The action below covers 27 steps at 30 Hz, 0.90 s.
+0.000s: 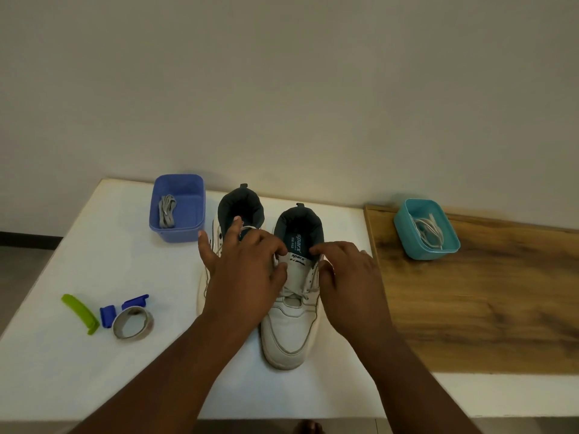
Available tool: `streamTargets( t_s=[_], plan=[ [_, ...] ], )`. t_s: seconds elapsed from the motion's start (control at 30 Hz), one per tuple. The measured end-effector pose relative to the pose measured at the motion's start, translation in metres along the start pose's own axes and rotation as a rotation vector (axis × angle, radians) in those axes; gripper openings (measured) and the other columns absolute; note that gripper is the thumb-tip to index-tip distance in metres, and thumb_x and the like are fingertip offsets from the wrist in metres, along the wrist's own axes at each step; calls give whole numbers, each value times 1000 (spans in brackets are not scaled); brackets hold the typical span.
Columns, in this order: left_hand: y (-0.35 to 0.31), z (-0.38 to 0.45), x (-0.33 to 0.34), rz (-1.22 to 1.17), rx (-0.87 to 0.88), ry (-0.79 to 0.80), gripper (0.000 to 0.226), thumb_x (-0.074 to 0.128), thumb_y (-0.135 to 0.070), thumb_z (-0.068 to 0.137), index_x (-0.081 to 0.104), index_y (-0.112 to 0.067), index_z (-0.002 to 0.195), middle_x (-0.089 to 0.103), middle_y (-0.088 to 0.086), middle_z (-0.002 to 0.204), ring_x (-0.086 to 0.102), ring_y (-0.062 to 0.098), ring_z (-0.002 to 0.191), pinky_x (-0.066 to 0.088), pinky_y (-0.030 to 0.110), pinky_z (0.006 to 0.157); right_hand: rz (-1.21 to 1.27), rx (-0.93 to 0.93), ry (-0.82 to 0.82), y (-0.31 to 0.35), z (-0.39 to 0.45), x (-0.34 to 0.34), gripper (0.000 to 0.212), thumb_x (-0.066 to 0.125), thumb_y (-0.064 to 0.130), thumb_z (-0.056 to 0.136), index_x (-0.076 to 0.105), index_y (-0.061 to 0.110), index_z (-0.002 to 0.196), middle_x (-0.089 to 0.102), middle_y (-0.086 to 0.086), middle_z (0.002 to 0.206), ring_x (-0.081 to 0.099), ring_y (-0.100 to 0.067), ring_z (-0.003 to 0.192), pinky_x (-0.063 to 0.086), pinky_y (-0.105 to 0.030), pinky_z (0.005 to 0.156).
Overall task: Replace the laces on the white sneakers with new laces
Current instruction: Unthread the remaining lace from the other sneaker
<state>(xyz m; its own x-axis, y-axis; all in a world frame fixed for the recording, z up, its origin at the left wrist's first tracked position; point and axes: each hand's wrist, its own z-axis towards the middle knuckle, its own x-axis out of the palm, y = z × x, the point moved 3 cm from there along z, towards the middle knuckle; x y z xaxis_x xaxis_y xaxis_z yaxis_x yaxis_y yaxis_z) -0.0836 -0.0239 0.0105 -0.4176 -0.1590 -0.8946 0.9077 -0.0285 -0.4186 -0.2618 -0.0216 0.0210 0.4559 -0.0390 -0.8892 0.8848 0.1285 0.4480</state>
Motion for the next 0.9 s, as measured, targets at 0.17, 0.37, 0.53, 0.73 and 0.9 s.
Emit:
streamTargets(
  t_s=[0.17, 0.37, 0.53, 0.73, 0.9],
  plan=[
    [3, 0, 0, 36, -7, 9, 17, 61, -42, 91, 66, -44, 107, 62, -14, 130, 33, 25, 146, 5, 68, 114, 101, 47, -70, -8, 3, 2, 8, 53, 37, 103, 58, 31, 101, 62, 14, 93, 56, -4, 86, 36, -48, 116],
    [5, -1, -2, 55, -21, 44, 25, 54, -38, 92, 65, -44, 114, 59, -14, 135, 29, 25, 148, 2, 67, 113, 163, 111, -109, -10, 3, 0, 10, 61, 20, 98, 59, 29, 95, 61, 14, 86, 54, -1, 73, 37, -52, 116],
    [-3, -1, -1, 43, 52, 42, 21, 60, -44, 89, 69, -48, 107, 56, -11, 139, 29, 28, 148, 6, 69, 114, 291, 111, -86, -8, 3, 1, 7, 62, 30, 99, 66, 30, 104, 67, 15, 101, 61, -4, 99, 53, -40, 97],
    [-14, -9, 8, 104, 238, 147, 27, 49, -58, 84, 71, -50, 98, 28, -4, 162, -1, 29, 154, -9, 64, 117, 272, 106, -74, -8, 3, 5, 14, 56, 37, 101, 66, 33, 111, 66, 16, 108, 59, -1, 102, 51, -24, 89],
    [-10, -6, 4, 80, 198, 151, 45, 50, -46, 81, 54, -46, 125, 20, -2, 164, -5, 28, 154, -11, 62, 118, 311, 113, -85, -9, 1, 3, 17, 54, 36, 103, 66, 34, 115, 66, 16, 110, 59, 0, 103, 55, -32, 91]
  ],
)
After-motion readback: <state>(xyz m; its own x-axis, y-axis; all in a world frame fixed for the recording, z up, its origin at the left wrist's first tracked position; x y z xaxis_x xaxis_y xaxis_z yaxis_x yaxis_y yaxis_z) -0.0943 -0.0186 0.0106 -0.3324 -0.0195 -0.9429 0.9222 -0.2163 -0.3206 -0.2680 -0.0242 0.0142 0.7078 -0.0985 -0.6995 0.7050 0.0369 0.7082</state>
